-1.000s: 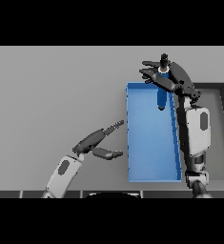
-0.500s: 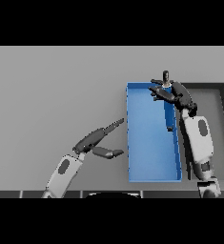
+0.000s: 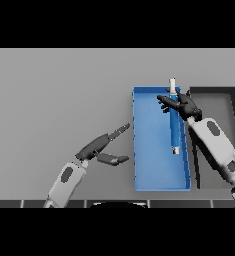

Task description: Pick up the blue pipe and place it into the blue bin.

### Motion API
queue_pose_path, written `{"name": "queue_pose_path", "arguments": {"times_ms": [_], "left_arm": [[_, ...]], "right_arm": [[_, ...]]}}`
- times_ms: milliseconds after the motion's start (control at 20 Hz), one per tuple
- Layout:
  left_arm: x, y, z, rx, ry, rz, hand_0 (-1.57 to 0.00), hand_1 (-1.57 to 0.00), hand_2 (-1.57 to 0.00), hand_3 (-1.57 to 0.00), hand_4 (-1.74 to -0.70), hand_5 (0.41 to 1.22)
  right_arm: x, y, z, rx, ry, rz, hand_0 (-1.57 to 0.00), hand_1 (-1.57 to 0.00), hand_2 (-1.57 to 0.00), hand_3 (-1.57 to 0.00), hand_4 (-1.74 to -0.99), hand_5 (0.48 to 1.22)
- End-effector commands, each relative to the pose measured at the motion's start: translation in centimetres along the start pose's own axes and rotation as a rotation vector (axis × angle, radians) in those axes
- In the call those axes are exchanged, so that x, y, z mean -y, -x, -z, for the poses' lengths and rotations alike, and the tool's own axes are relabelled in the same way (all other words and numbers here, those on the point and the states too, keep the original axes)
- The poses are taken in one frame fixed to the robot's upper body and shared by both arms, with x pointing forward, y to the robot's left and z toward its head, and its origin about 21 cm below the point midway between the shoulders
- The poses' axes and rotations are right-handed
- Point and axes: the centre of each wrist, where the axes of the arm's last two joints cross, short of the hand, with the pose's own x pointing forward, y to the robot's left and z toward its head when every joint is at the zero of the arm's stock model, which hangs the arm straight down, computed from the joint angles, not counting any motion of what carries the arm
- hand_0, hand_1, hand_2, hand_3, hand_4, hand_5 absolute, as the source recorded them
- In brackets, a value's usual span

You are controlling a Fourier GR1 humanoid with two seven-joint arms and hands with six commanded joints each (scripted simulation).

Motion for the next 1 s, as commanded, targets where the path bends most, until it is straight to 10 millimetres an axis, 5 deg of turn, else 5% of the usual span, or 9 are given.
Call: {"name": "queue_pose_path", "arguments": {"times_ms": [0, 150, 400, 950], "left_arm": [[0.2, 0.1, 0.1, -0.008, 0.006, -0.005, 0.00, 0.00, 0.00, 0.00, -0.93, 0.494], [0.3, 0.3, -0.2, -0.001, -0.001, -0.005, 0.00, 0.00, 0.00, 0.00, -0.93, 0.494], [0.0, -0.1, 0.0, 0.003, -0.006, 0.001, 0.00, 0.00, 0.00, 0.00, -0.93, 0.496], [0.3, -0.4, 0.0, -0.003, -0.004, 0.001, 0.00, 0.00, 0.00, 0.00, -0.93, 0.495]], "right_arm": [[-0.1, -0.2, -0.3, 0.001, -0.017, -0.057, -0.55, -0.52, -0.50, -0.15, -1.339, 1.108], [-0.7, 0.0, -1.1, 0.006, -0.034, -0.329, -0.28, -0.27, -0.26, -0.08, -1.250, 0.962], [-1.1, -0.1, -1.1, -0.025, -0.072, -0.464, -0.09, -0.09, -0.08, -0.02, -1.175, 0.788], [-0.9, 0.2, -1.3, -0.022, -0.115, -0.555, -0.02, -0.02, -0.02, 0.00, -1.084, 0.714]]}}
